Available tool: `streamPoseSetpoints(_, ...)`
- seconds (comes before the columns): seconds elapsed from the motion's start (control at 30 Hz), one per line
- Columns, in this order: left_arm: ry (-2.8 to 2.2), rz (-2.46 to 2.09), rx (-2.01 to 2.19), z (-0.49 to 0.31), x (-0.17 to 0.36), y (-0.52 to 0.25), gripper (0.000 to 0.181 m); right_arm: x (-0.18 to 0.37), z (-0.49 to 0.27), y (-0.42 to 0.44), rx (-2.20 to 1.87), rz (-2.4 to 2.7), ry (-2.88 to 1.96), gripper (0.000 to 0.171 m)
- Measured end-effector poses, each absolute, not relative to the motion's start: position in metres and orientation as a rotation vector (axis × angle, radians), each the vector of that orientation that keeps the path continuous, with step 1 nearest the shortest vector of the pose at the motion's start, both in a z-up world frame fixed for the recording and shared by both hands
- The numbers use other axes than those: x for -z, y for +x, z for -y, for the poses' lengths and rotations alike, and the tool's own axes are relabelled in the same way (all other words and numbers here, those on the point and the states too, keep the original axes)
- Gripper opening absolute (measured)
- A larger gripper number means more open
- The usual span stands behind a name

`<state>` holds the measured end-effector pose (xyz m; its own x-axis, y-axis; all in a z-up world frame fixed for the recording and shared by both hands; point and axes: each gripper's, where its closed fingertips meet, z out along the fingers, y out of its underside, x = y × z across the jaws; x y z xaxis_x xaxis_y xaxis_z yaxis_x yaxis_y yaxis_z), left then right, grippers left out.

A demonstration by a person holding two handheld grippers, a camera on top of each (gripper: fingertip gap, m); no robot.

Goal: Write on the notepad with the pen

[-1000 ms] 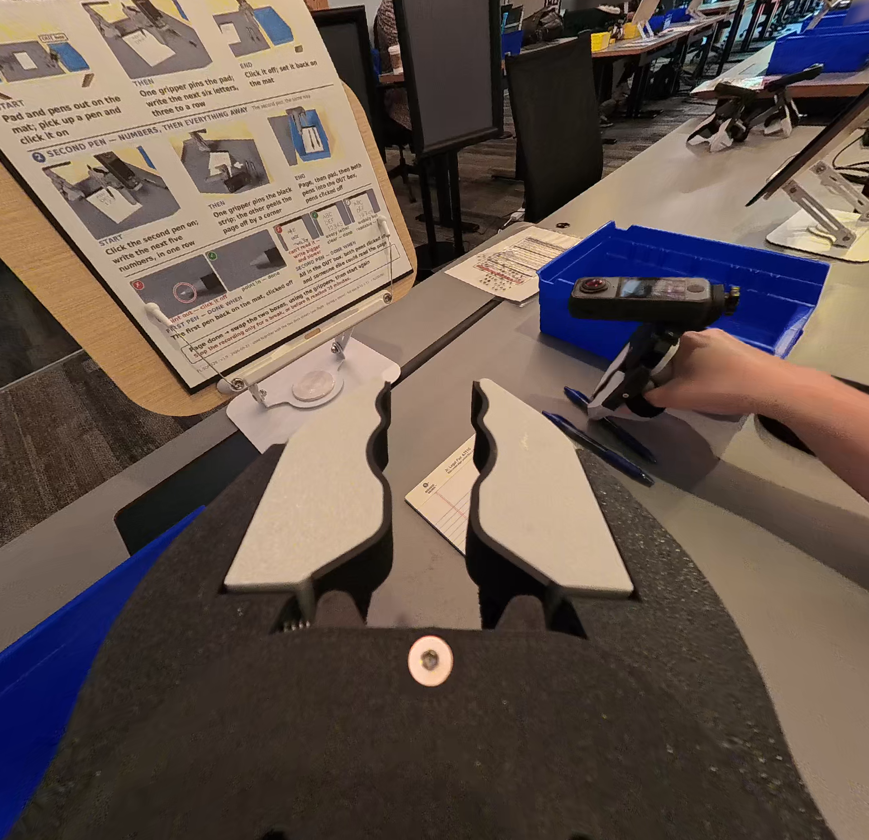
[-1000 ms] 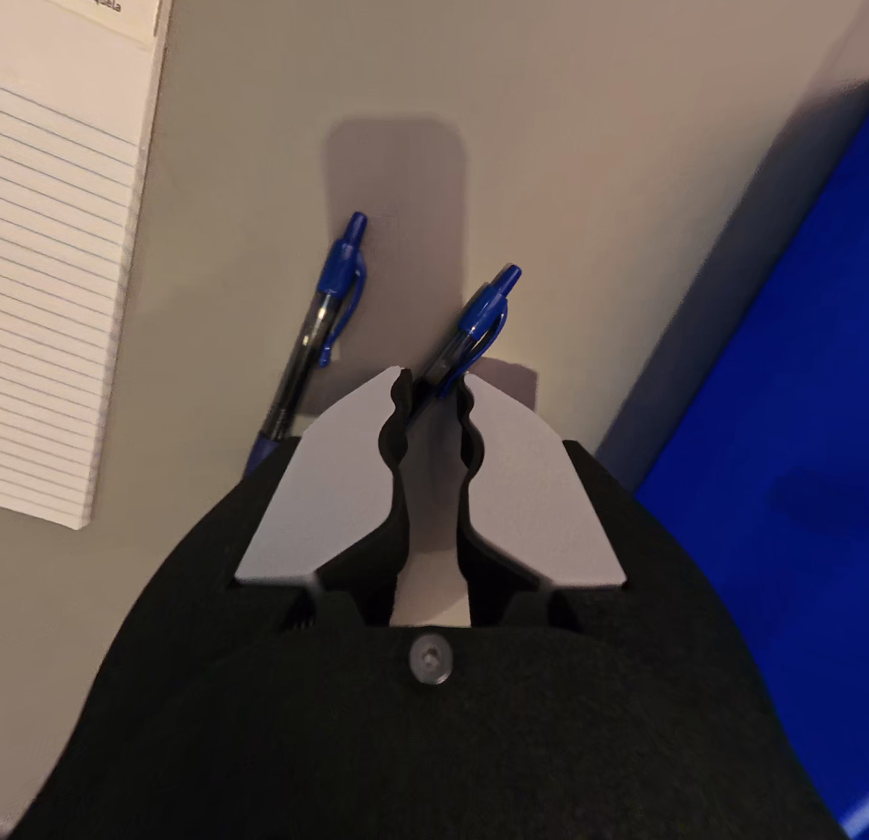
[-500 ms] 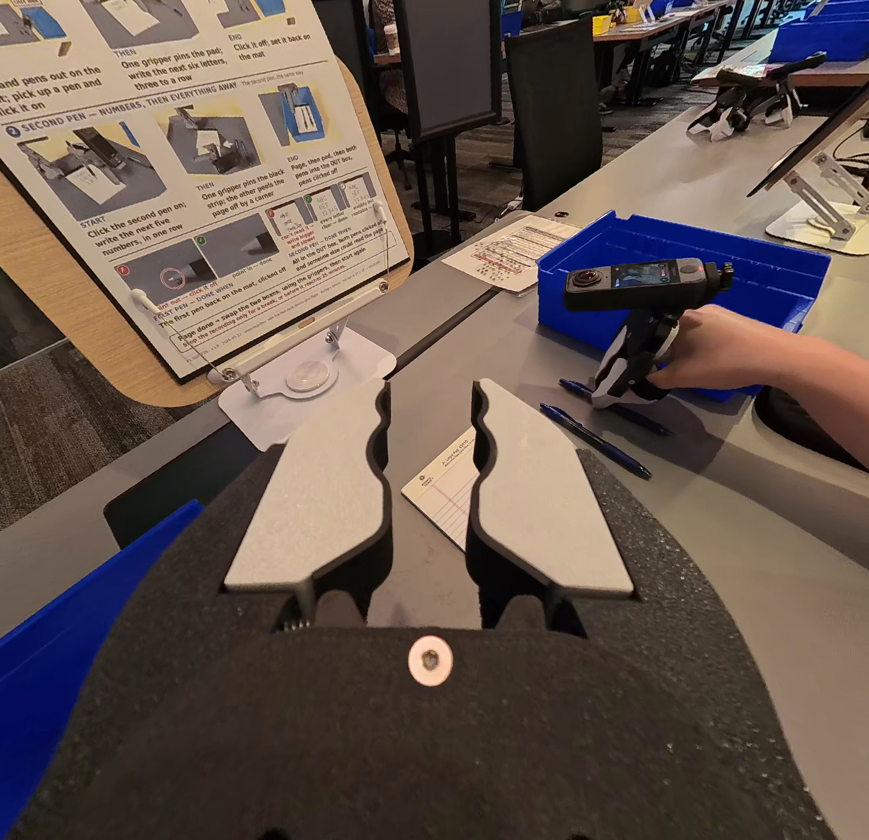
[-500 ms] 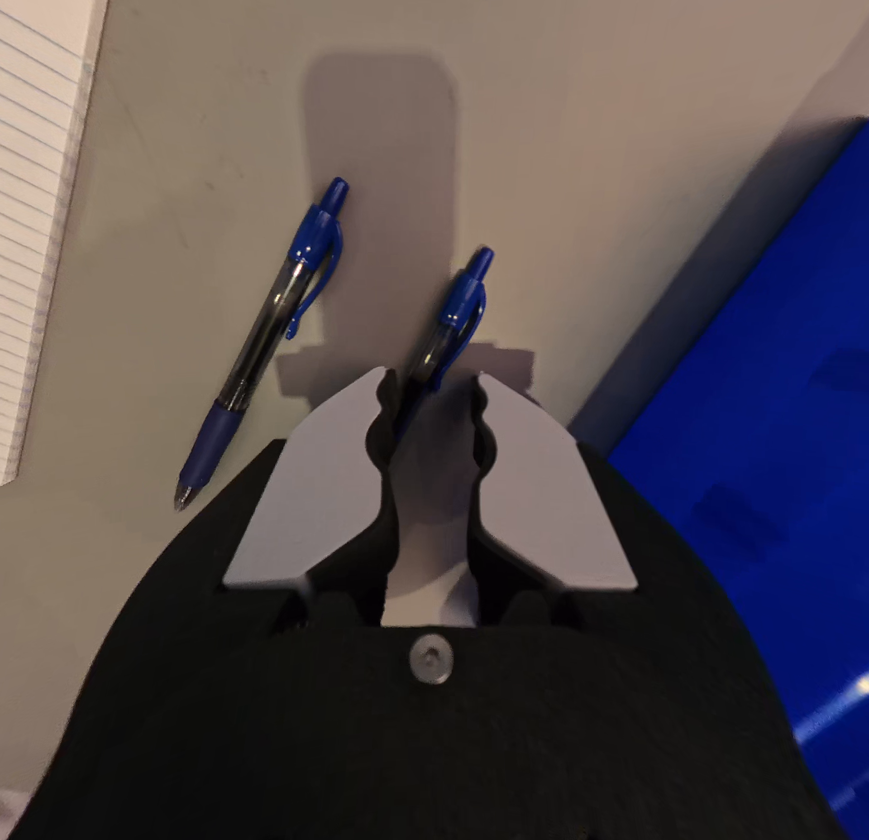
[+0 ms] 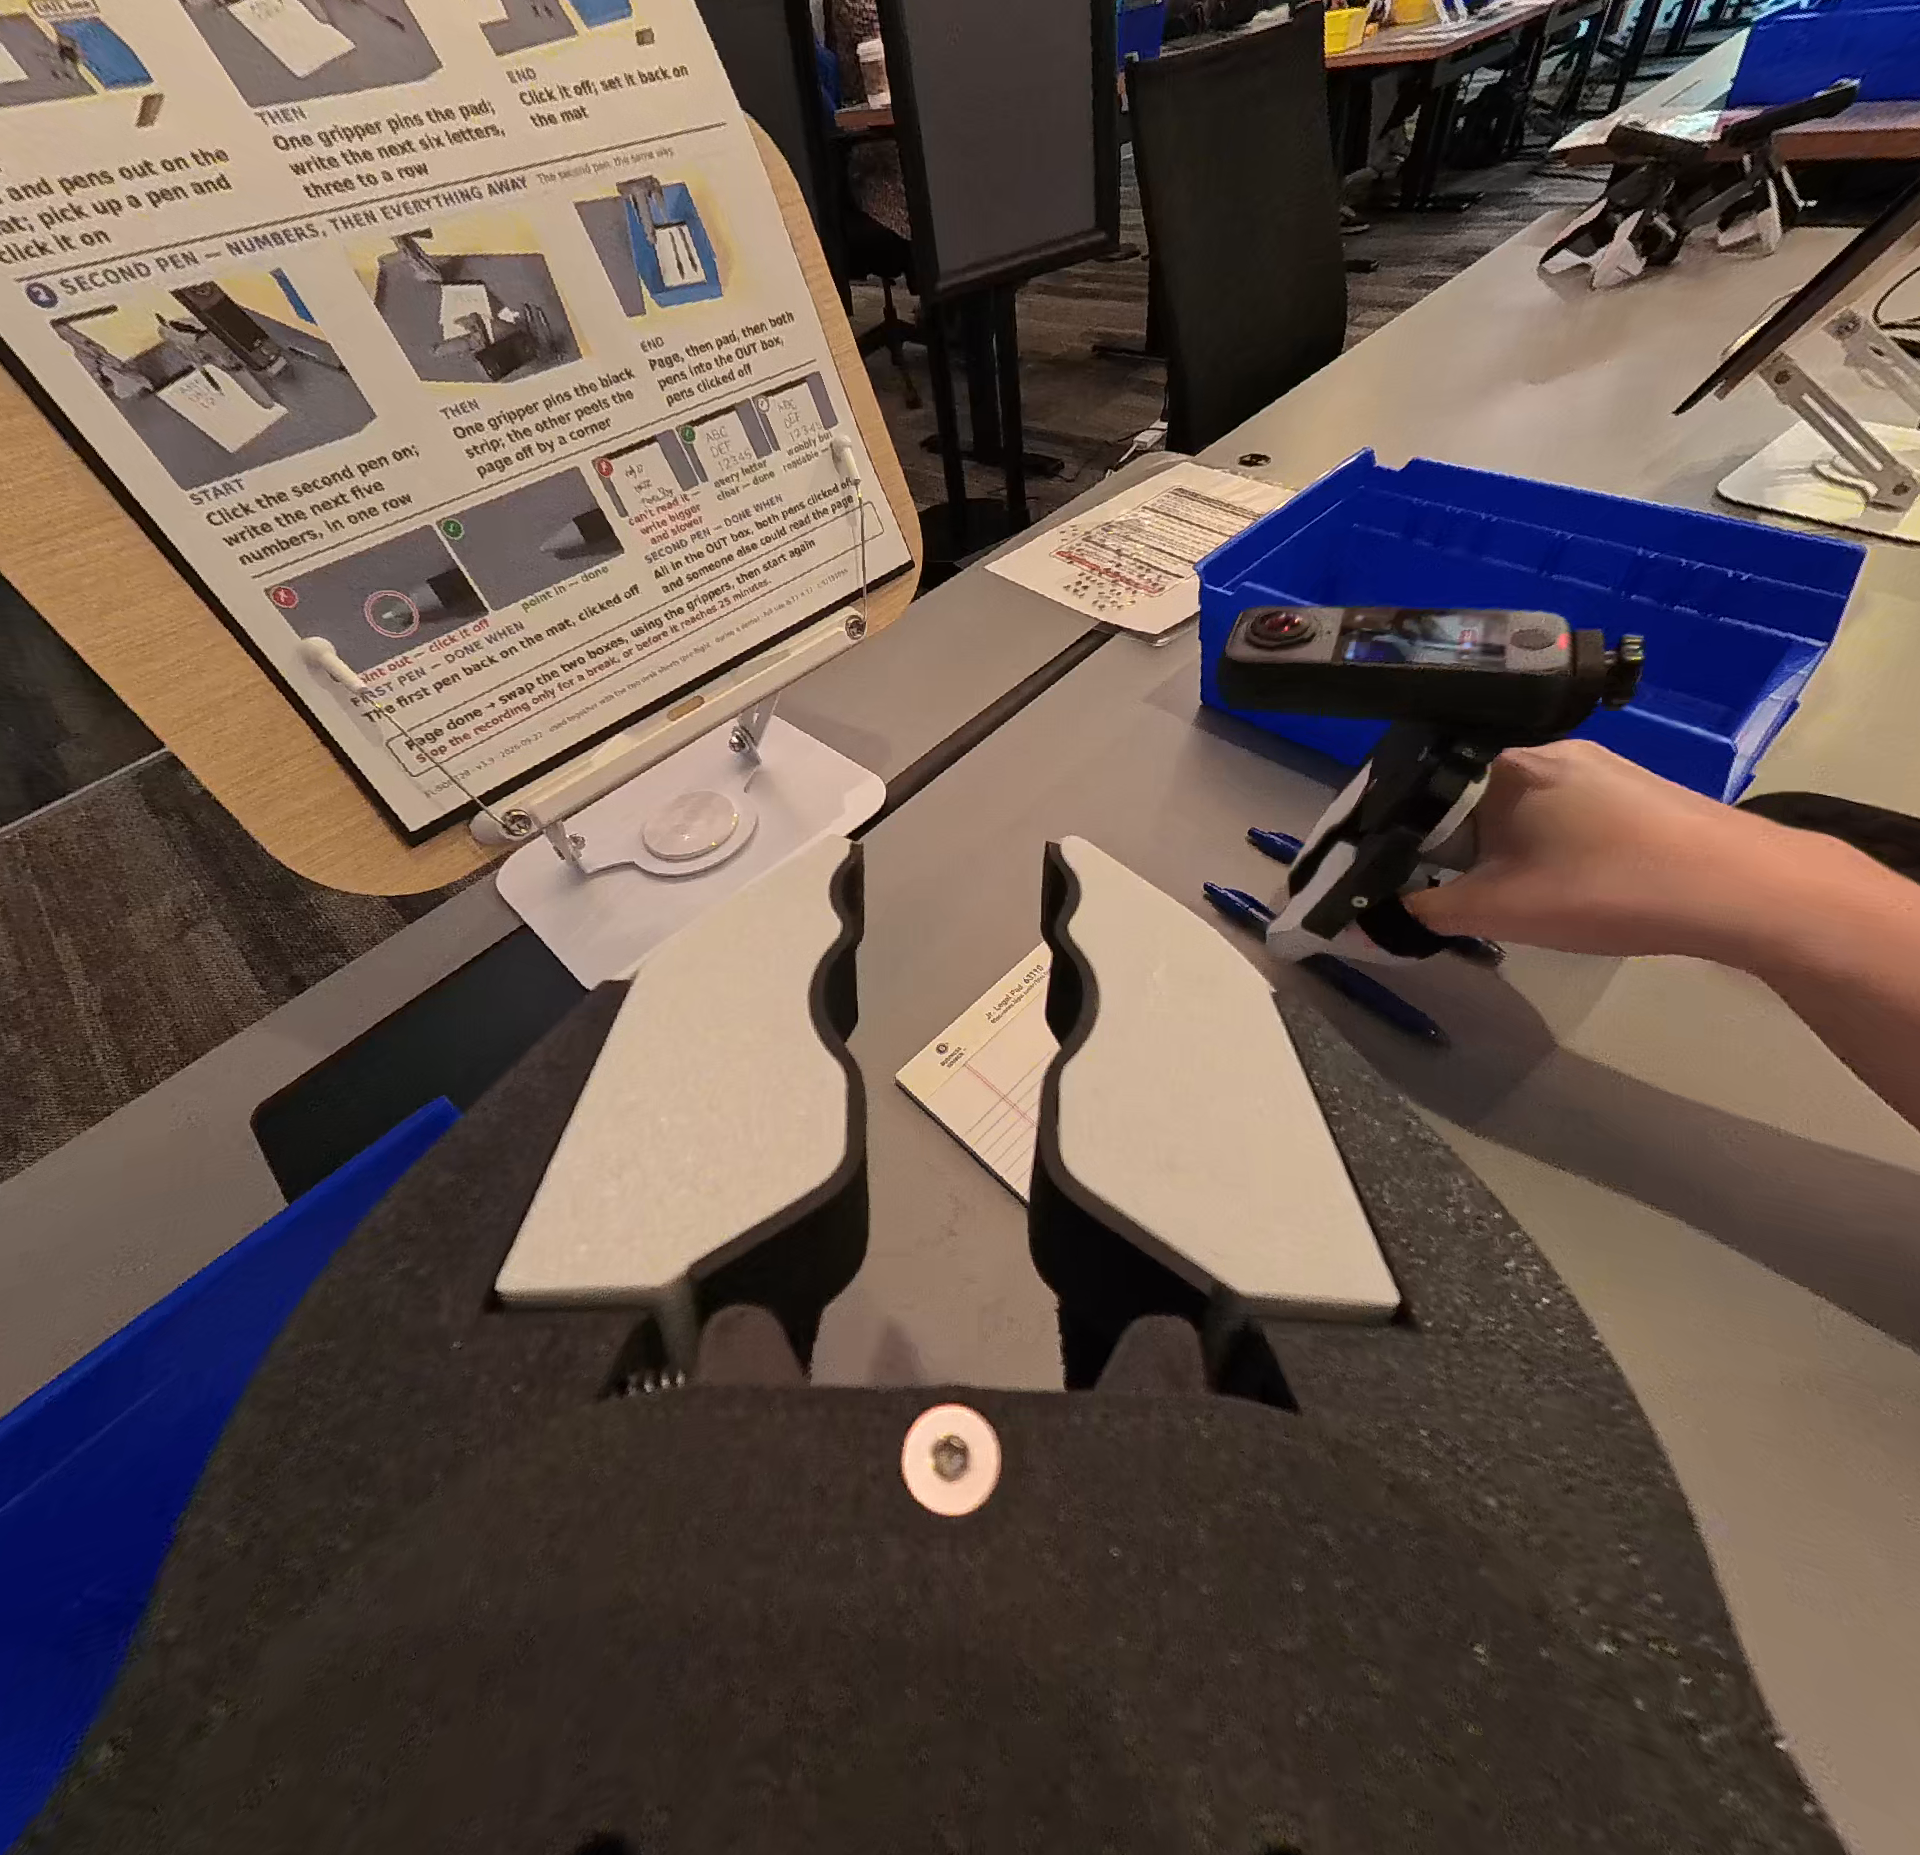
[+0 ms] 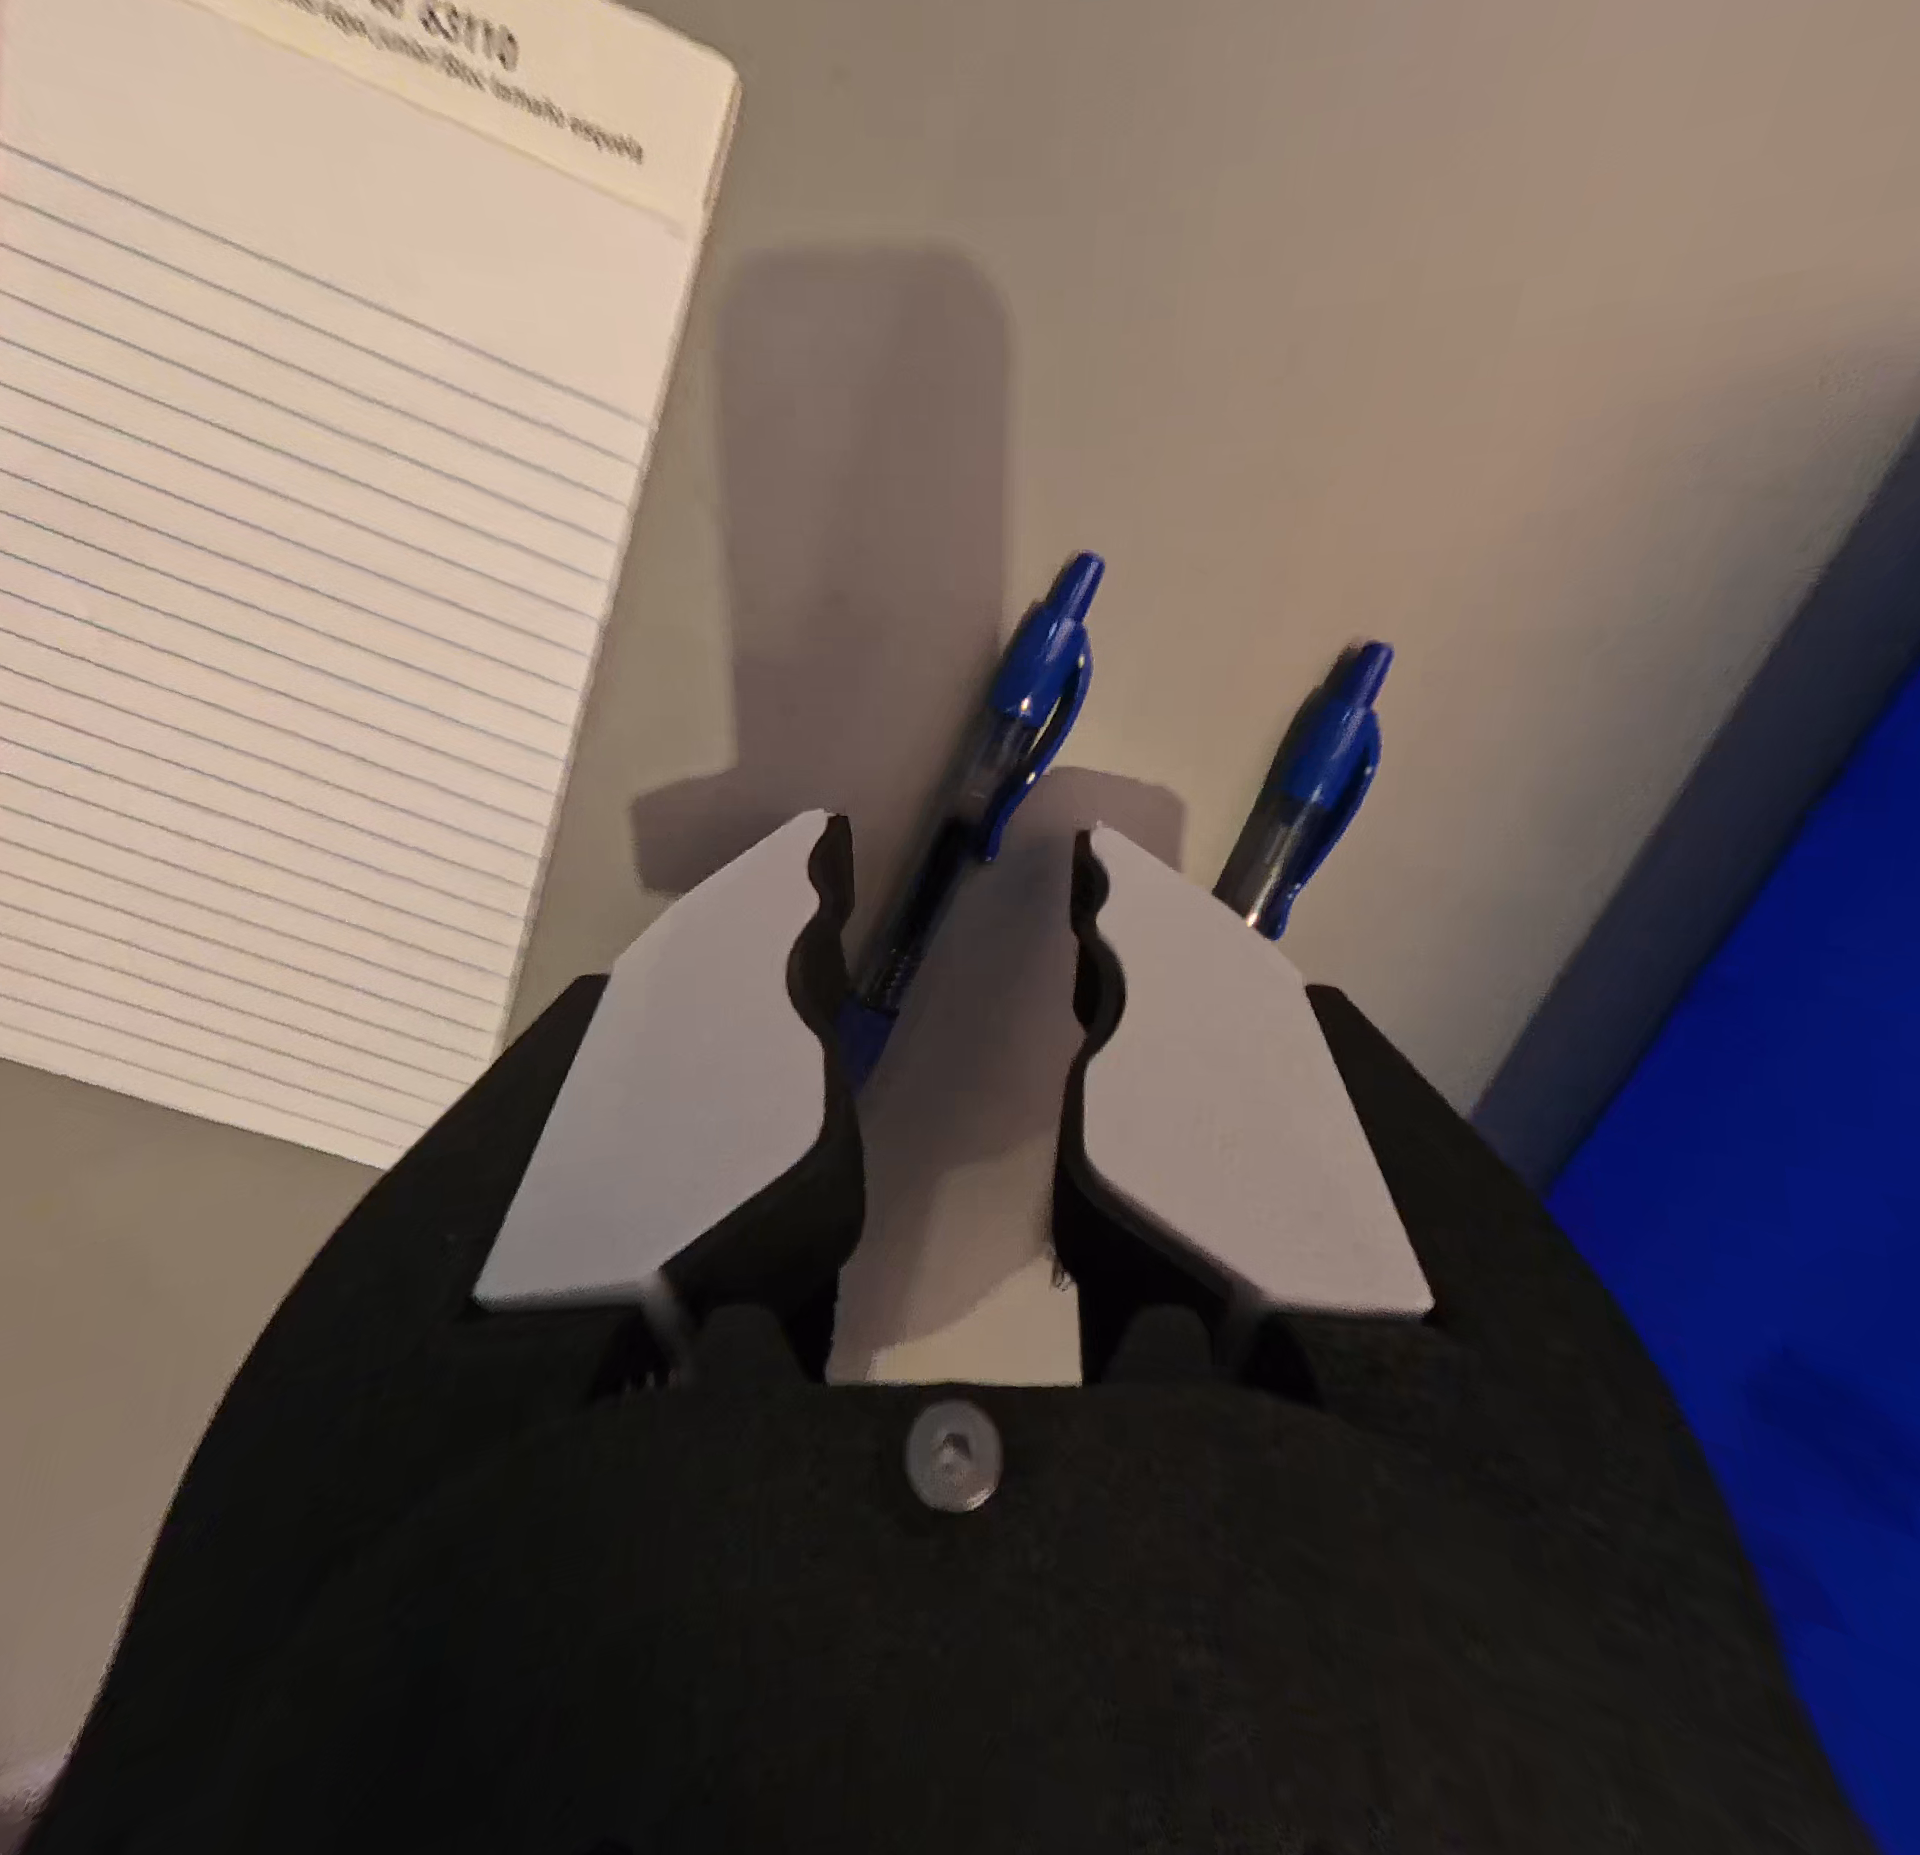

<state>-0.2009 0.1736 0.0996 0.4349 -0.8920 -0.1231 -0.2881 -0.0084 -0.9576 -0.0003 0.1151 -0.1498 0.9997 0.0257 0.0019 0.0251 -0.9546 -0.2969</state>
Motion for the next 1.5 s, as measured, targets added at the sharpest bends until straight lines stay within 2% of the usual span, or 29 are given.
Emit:
streamPoseSetpoints(0.1,-1.555,-1.074,0.671,-0.174,-0.099,-0.201,0.032,0.157,-0.11,0.0,0.007,0.024,-2.88,0.039)
streamPoseSetpoints(0.27,-1.561,-1.068,0.668,-0.177,-0.098,-0.202,0.032,0.158,-0.109,0.004,0.032,0.059,-2.889,0.017)
streamPoseSetpoints(0.57,-1.597,-1.079,0.678,-0.182,-0.085,-0.195,0.032,0.157,-0.109,0.006,-0.077,0.093,-2.837,0.01)
streamPoseSetpoints(0.9,-1.636,-1.088,0.74,-0.184,-0.07,-0.183,0.032,0.147,-0.117,0.003,-0.221,0.13,-2.655,0.01)
streamPoseSetpoints(1.07,-1.646,-1.117,0.873,-0.172,-0.057,-0.159,0.03,0.088,-0.131,-0.02,-0.456,0.171,-2.339,0.01)
streamPoseSetpoints(1.3,-1.523,-1.211,1.2,-0.126,-0.048,-0.109,0.034,-0.059,-0.121,-0.08,-0.892,0.423,-1.618,0.01)
streamPoseSetpoints(1.5,-1.292,-1.293,1.265,-0.091,-0.059,-0.093,0.038,-0.098,-0.105,-0.105,-1.144,0.567,-1.327,0.01)
